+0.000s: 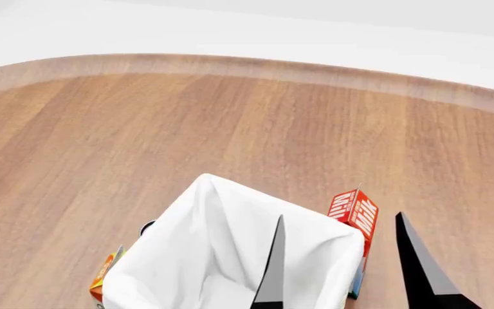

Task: Pick up the butter and put it in the basket.

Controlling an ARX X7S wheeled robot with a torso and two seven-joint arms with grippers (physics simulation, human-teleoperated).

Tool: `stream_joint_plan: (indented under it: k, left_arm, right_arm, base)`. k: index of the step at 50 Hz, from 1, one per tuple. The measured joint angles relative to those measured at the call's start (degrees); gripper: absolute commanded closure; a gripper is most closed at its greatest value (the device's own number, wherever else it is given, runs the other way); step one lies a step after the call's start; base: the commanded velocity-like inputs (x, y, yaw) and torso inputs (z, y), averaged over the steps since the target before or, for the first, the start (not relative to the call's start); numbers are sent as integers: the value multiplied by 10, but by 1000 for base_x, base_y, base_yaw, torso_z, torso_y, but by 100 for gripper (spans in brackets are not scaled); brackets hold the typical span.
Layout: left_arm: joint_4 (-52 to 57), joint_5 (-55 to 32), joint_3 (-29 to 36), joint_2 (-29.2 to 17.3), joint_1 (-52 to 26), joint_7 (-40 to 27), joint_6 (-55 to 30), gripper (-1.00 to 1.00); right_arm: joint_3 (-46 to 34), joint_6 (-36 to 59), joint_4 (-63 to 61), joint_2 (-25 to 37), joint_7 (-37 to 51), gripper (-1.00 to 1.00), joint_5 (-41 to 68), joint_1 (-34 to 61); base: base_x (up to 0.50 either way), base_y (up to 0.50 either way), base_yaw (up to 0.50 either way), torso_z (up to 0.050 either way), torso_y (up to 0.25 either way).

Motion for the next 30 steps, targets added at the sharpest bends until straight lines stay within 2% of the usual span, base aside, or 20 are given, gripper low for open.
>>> stream_joint_plan:
  k: [15, 30]
  left_arm:
    - [76, 24, 8, -30, 77, -35, 53, 100]
    - [186, 124, 7, -69, 158, -95, 97, 100]
  right_arm:
    - [-4, -1, -2, 4, 5, -100, 3, 2]
    - [-6, -1, -6, 9, 11, -100, 6, 4]
  base:
    - [0, 0, 0, 0, 0]
    - [0, 0, 0, 0, 0]
